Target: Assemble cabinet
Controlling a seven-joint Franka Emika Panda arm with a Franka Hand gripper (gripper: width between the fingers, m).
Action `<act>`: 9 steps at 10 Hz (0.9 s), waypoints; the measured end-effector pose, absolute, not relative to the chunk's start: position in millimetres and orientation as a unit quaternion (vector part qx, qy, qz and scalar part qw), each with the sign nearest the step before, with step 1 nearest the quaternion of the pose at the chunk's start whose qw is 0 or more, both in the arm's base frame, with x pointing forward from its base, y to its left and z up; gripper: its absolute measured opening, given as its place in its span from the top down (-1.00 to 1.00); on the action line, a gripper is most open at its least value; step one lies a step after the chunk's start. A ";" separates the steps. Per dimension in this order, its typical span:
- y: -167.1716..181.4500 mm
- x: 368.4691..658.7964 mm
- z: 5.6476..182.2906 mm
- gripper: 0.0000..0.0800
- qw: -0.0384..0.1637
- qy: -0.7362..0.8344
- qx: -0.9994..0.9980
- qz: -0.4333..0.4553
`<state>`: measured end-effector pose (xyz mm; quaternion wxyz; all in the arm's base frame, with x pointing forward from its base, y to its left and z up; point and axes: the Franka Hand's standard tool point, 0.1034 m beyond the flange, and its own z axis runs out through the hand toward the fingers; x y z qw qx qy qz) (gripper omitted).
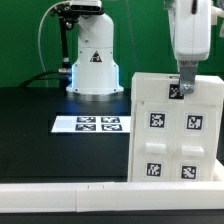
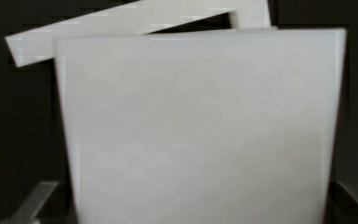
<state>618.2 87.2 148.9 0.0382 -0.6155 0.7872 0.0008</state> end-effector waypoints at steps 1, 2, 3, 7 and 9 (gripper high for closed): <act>87.7 617.9 148.4 -0.54 0.038 0.787 -0.616 0.001; 87.9 617.8 147.9 -0.89 0.037 0.786 -0.617 0.001; 88.0 618.1 149.2 -0.97 0.039 0.781 -0.623 0.001; 92.6 627.4 188.8 -0.99 0.079 0.772 -0.631 0.005; 93.0 626.1 184.4 -0.99 0.075 0.771 -0.632 0.005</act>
Offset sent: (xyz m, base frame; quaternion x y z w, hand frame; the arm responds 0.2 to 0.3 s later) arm -0.0006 -0.0001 0.0161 0.0166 -0.0208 -0.0306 0.9992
